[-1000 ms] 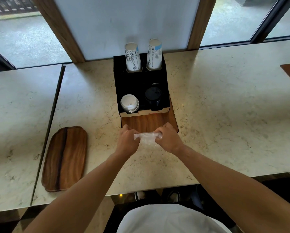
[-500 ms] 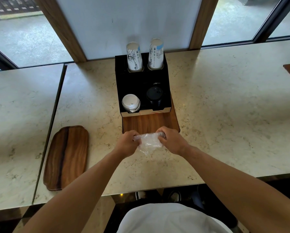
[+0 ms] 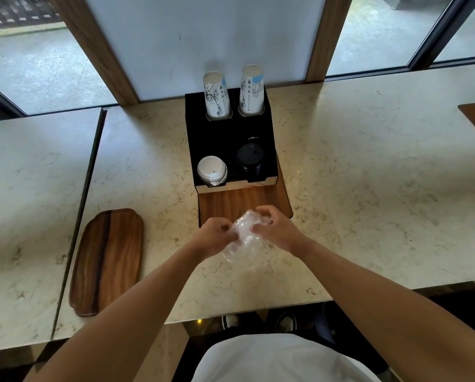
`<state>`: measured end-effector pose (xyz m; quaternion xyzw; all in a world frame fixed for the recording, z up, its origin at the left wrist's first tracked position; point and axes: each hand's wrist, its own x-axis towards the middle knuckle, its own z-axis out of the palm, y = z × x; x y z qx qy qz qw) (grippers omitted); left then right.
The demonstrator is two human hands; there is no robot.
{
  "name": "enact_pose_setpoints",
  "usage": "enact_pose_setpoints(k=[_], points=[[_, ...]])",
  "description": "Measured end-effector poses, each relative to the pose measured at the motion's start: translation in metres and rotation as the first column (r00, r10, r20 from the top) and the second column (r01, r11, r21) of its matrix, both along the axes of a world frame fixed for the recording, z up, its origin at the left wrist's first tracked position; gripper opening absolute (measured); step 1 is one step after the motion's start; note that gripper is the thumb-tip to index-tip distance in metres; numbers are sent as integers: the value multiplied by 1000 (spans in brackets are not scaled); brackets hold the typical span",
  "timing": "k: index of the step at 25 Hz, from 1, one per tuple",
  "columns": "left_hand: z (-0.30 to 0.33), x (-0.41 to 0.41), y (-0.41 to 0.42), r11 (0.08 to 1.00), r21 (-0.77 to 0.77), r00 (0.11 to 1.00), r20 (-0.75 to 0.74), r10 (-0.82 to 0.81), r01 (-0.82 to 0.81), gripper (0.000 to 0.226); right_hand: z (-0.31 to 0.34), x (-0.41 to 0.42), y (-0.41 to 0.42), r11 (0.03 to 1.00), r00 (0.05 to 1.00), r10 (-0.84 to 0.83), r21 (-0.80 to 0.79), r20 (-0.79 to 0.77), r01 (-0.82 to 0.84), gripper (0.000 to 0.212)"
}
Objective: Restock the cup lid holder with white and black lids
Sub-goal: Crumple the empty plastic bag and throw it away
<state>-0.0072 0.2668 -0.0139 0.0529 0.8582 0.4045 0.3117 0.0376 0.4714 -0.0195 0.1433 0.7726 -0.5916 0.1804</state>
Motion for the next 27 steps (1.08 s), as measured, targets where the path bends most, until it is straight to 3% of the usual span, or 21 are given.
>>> enact_pose_setpoints(k=[1, 3, 6, 11, 14, 17, 22, 27], points=[[1, 0, 1, 995, 52, 996, 42, 84, -87, 7, 2, 1, 0, 984, 992, -94, -145, 85, 105, 70], [2, 1, 3, 970, 124, 975, 105, 198, -210, 9, 2, 6, 0, 944, 976, -95, -294, 197, 152, 63], [4, 4, 8, 939, 168, 948, 161, 273, -299, 17, 0, 11, -5, 953, 981, 28, -300, 194, 32, 43], [8, 9, 10, 889, 256, 904, 306, 297, -379, 26, 0, 8, -7, 944, 988, -92, -305, 122, 125, 10], [14, 11, 9, 864, 323, 887, 387, 251, -386, 25, 1, 8, -4, 935, 990, -86, -333, 109, 118, 17], [17, 11, 8, 844, 363, 887, 391, 247, -395, 22, 2, 9, -2, 897, 986, -83, -419, 146, 138, 5], [16, 13, 9, 820, 389, 875, 413, 252, -420, 41, -2, 11, 2, 794, 980, -45, -588, 193, 153, 40], [14, 14, 10, 704, 437, 774, 579, 256, -560, 40, -5, 11, 6, 595, 954, -51, -758, 296, 267, 42]])
